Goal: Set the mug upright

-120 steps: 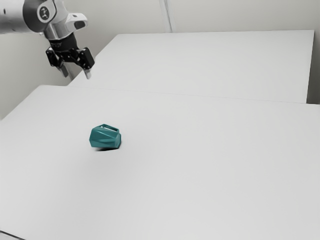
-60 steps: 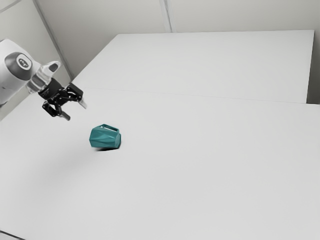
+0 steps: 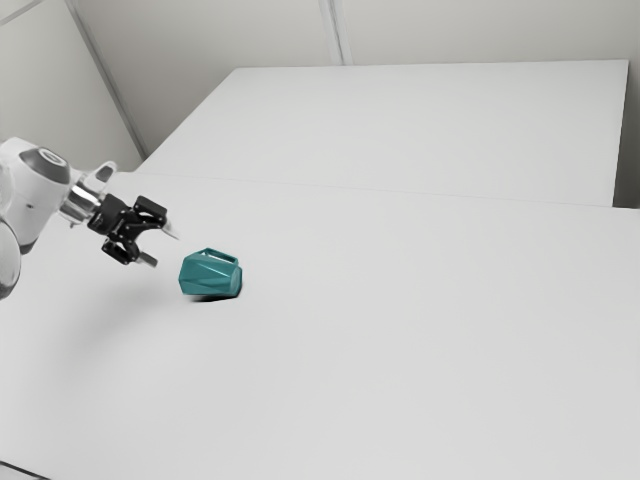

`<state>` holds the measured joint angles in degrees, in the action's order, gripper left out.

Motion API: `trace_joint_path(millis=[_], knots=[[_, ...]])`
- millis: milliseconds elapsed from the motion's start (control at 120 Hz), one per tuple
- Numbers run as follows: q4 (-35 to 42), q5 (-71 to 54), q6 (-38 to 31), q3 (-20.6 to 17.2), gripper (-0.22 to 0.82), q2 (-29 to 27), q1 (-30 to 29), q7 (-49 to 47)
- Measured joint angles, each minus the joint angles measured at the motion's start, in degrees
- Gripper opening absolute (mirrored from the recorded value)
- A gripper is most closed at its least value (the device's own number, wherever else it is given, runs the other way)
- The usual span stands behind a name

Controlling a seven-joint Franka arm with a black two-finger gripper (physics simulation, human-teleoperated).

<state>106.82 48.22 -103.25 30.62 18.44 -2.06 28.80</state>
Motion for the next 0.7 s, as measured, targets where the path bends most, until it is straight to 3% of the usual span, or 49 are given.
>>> trace_joint_path(millis=[233,700], knots=[[-3.31,5.44,5.47,0.39,0.58,6.67,-0.5,6.35],[-3.7,12.45,9.28,0.38,0.52,10.47,-0.38,14.99]])
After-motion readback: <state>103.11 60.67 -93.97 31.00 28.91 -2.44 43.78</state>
